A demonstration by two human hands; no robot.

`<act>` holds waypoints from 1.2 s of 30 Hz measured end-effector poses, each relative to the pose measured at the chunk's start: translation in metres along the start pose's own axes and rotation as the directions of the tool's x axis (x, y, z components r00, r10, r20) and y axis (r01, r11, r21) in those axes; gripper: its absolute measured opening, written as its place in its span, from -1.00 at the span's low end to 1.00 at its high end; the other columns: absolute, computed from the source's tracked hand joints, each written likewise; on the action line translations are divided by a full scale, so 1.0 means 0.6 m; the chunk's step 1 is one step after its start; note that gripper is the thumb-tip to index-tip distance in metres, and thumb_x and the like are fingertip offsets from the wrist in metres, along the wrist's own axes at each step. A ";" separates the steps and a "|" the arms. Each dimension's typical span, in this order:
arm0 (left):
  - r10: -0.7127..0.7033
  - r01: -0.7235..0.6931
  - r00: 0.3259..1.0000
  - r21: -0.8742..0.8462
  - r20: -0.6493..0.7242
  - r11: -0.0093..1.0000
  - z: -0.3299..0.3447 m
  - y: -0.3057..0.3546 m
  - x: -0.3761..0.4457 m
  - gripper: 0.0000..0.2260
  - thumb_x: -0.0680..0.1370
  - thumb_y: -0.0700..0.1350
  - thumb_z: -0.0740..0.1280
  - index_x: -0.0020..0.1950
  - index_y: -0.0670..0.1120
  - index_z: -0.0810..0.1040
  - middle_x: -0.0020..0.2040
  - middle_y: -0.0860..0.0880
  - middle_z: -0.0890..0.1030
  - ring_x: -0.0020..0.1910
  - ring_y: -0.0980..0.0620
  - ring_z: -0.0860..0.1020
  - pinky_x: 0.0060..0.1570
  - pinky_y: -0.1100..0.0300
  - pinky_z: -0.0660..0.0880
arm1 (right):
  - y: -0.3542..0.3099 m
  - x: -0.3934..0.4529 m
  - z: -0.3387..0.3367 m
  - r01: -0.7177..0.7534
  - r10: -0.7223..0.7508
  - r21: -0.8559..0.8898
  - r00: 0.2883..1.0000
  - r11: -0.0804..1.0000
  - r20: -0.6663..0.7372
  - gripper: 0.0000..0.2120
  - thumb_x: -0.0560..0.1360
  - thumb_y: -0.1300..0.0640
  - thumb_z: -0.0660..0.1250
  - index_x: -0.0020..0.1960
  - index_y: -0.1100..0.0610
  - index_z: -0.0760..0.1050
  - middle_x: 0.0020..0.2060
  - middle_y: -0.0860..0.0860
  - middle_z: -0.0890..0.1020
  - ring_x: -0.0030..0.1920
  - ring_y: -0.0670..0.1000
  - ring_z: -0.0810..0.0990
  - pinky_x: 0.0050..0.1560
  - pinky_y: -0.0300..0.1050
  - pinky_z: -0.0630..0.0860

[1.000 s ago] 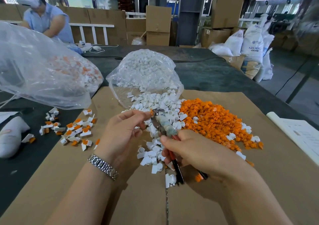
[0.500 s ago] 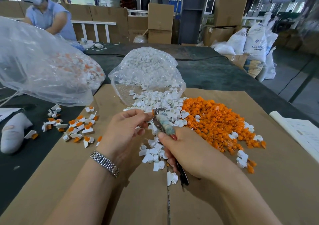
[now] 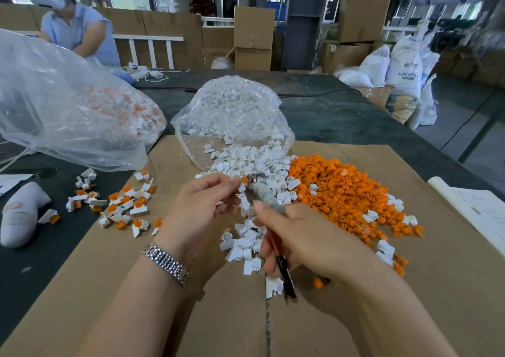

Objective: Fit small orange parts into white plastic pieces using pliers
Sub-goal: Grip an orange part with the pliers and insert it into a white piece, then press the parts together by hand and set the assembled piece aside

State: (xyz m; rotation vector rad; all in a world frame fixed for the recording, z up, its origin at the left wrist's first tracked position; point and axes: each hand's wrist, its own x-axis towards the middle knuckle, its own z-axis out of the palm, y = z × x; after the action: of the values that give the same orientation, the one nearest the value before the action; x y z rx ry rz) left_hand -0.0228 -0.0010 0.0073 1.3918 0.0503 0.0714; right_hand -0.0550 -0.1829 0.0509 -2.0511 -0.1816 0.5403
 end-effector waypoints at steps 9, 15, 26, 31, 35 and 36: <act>0.202 0.002 0.929 0.550 -0.311 0.835 -0.017 0.006 -0.005 -0.72 0.59 -0.08 0.36 -0.16 -0.29 0.60 -0.28 -0.17 0.62 -0.36 0.04 0.56 -0.38 0.25 0.47 | 0.017 0.007 -0.105 -0.120 -0.007 -0.278 0.910 0.953 -0.415 -0.67 0.58 -0.31 0.20 -0.01 -0.05 0.50 -0.02 0.09 0.65 -0.09 0.01 0.64 0.02 0.09 0.56; 0.508 0.200 0.728 0.851 -0.461 0.485 -0.043 0.012 0.001 -0.86 0.56 -0.05 0.39 -0.13 -0.08 0.53 -0.06 -0.03 0.41 -0.18 -0.09 0.46 -0.05 -0.06 0.51 | 0.081 0.062 -0.121 -0.523 0.070 -0.507 0.740 0.685 -0.668 -0.48 0.59 -0.22 0.22 0.37 0.13 0.39 0.34 0.22 0.47 0.38 0.29 0.41 0.41 0.31 0.28; 0.286 -0.170 0.954 0.951 0.093 0.257 -0.002 -0.021 0.008 -0.81 0.61 0.04 0.37 0.22 0.13 0.60 0.07 0.13 0.54 -0.08 0.14 0.57 -0.11 0.22 0.56 | 0.103 0.086 -0.093 -0.520 -0.015 -0.573 0.732 0.634 -0.681 -0.41 0.59 -0.26 0.22 0.46 0.11 0.32 0.38 0.19 0.40 0.40 0.23 0.35 0.36 0.27 0.29; 0.257 -0.166 0.961 0.952 0.098 0.258 0.015 -0.029 0.011 -0.83 0.60 0.13 0.37 0.16 0.15 0.56 0.07 0.13 0.48 -0.08 0.13 0.55 -0.09 0.16 0.58 | 0.109 0.086 -0.089 -0.499 -0.043 -0.565 0.724 0.657 -0.688 -0.41 0.60 -0.27 0.19 0.45 0.11 0.33 0.36 0.17 0.39 0.38 0.20 0.33 0.31 0.25 0.30; 0.265 -0.165 0.961 0.927 0.075 0.336 0.014 -0.030 0.012 -0.89 0.56 0.08 0.43 -0.06 0.16 0.51 -0.05 0.17 0.56 -0.15 0.24 0.52 -0.24 0.31 0.45 | 0.113 0.086 -0.088 -0.469 -0.051 -0.562 0.736 0.681 -0.675 -0.38 0.59 -0.30 0.19 0.47 0.09 0.31 0.37 0.14 0.37 0.38 0.18 0.32 0.31 0.22 0.30; 0.260 -0.162 0.963 0.926 0.072 0.342 0.013 -0.031 0.012 -0.87 0.56 0.07 0.44 -0.08 0.16 0.49 -0.07 0.18 0.57 -0.16 0.24 0.51 -0.26 0.32 0.42 | 0.115 0.085 -0.090 -0.448 -0.065 -0.557 0.736 0.700 -0.674 -0.38 0.59 -0.30 0.20 0.48 0.08 0.29 0.36 0.13 0.36 0.38 0.17 0.31 0.31 0.21 0.30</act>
State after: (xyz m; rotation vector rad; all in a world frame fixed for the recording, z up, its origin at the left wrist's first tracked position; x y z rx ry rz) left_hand -0.0149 -0.0112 -0.0097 2.5796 -0.0311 0.3816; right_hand 0.0083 -0.2435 0.0003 -2.9072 0.3422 -0.2211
